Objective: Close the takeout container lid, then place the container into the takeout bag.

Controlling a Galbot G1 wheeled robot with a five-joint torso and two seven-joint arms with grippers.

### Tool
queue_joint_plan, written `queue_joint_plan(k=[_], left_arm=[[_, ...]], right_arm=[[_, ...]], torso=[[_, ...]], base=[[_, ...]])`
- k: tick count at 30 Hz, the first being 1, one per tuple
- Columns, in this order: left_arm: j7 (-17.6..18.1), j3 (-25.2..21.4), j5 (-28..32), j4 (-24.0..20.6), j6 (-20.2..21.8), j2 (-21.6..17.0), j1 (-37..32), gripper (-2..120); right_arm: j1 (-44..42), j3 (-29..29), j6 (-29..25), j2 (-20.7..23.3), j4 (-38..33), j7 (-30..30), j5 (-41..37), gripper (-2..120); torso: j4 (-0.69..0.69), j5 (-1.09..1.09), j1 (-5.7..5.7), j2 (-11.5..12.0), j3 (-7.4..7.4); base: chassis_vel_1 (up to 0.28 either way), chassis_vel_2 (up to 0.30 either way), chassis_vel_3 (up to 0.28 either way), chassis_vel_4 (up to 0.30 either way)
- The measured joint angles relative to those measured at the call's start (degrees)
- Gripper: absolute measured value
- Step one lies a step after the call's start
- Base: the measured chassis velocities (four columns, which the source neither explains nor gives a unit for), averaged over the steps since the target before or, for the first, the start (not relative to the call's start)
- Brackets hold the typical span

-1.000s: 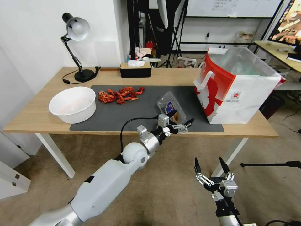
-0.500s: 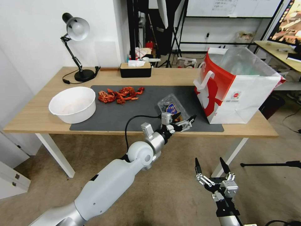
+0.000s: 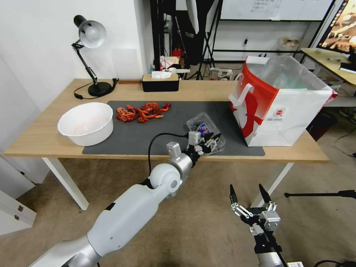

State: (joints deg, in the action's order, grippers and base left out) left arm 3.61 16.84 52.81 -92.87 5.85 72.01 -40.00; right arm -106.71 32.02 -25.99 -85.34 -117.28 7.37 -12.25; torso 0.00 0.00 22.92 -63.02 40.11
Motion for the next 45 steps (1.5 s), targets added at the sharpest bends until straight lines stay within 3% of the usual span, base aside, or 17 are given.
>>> queue_joint_plan(k=[1,3,7,10,11,14,16,18,21,35,45], left_arm=[[0.00,0.00,0.00,0.00,0.00,0.00,0.00,15],[-0.34,0.15,-1.00,0.24,0.06,-0.12,0.06,4],[-0.76,0.16,-1.48,0.63,0.04,-0.26,0.09,0],[-1.61,0.08,-1.95,1.25,-0.44,-0.70,0.13,0],[-1.61,0.08,-1.95,1.25,-0.44,-0.70,0.13,0],[-2.11,-0.21,-1.96,1.53,-1.02,-1.14,0.14,0],[-2.20,-0.23,-1.96,1.54,-1.11,-1.19,0.13,0],[-2.46,-0.23,-1.91,1.57,-1.71,-1.44,-0.03,0],[-2.57,-0.17,-1.86,1.52,-1.88,-1.58,-0.16,0],[-2.91,0.52,-1.03,2.25,-2.70,-1.27,0.21,0],[-3.31,1.99,-0.80,3.24,-3.51,-0.83,1.32,0]], right_arm=[[0.00,0.00,0.00,0.00,0.00,0.00,0.00,100],[0.51,0.14,1.64,0.56,-0.88,-0.18,-1.69,100],[1.35,0.42,4.75,1.39,-2.57,-0.54,-5.35,100],[3.78,1.22,11.97,4.03,-6.99,-2.30,-16.16,100],[3.78,1.22,11.97,4.03,-6.99,-2.30,-16.16,100],[8.45,2.29,19.44,8.13,-11.50,-5.46,-30.43,100],[9.43,2.48,20.58,8.95,-12.15,-6.07,-33.15,100],[14.29,3.17,26.10,12.77,-13.50,-8.53,-43.97,100],[17.49,3.23,29.54,15.31,-13.17,-9.88,-49.02,100],[28.76,-0.06,35.31,23.68,-6.02,-13.70,-57.21,100],[38.78,-2.67,42.41,30.27,-1.72,-17.76,-65.02,100]], torso=[[0.00,0.00,0.00,0.00,0.00],[0.00,0.00,0.00,0.00,0.00],[0.00,0.00,0.00,0.00,0.00],[0.00,0.00,0.00,0.00,0.00],[0.00,0.00,0.00,0.00,0.00],[0.00,0.01,0.00,0.00,0.00],[0.01,-0.01,0.00,0.00,0.00],[0.00,0.00,0.00,0.00,0.00],[0.01,0.00,0.00,0.00,0.00],[-0.02,0.00,0.00,0.01,0.00],[0.02,0.00,0.00,0.00,0.01]], base=[[0.000,0.000,0.000,0.000],[0.000,0.000,0.000,0.000],[0.000,0.000,0.000,0.000],[0.000,0.000,0.000,0.000],[0.000,0.000,0.000,0.000],[0.000,0.000,0.000,0.000],[0.000,0.000,0.000,0.000],[0.000,0.000,0.000,0.000],[0.000,0.000,0.000,0.000],[0.000,0.000,0.000,0.000],[0.000,0.000,0.000,0.000]])
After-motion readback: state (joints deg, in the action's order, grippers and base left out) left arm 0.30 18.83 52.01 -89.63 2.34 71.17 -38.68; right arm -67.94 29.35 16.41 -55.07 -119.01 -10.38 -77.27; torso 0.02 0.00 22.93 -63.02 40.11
